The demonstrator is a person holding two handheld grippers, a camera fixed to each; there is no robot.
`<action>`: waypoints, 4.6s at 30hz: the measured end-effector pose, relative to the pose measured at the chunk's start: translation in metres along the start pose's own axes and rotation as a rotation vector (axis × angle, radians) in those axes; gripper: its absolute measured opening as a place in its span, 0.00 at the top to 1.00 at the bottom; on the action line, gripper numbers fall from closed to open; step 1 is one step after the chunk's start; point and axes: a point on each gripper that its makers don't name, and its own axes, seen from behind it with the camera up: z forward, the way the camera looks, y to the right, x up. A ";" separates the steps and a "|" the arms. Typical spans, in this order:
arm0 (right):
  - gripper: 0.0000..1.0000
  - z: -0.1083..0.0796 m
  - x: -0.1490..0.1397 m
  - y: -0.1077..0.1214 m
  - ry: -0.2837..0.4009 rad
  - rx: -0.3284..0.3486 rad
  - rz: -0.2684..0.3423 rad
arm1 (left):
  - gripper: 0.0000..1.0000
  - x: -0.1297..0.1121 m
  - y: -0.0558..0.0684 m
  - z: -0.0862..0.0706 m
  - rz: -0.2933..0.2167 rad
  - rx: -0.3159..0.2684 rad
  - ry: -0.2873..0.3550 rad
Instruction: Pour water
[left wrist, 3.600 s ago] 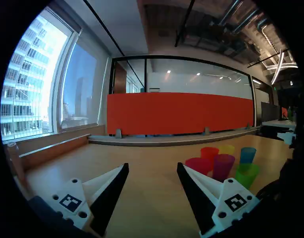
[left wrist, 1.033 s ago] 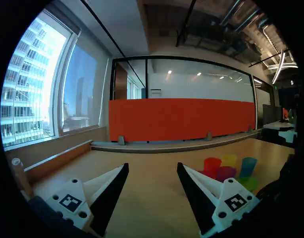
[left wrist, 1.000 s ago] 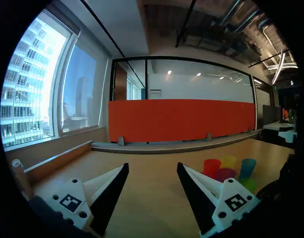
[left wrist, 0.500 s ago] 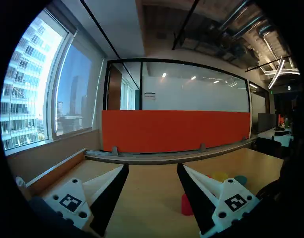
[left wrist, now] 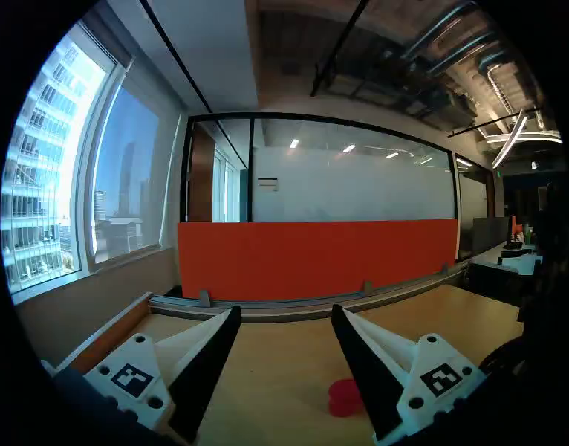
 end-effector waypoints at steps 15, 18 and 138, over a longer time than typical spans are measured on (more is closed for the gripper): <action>0.01 -0.002 0.017 0.000 0.013 0.049 -0.039 | 0.10 -0.001 0.027 0.009 -0.020 -0.129 -0.053; 0.01 -0.003 0.016 -0.003 0.013 0.074 -0.039 | 0.10 -0.002 0.034 0.010 -0.010 -0.163 -0.057; 0.01 -0.018 -0.077 -0.073 -0.230 0.464 -0.152 | 0.10 -0.143 0.164 -0.034 0.148 -0.680 -0.310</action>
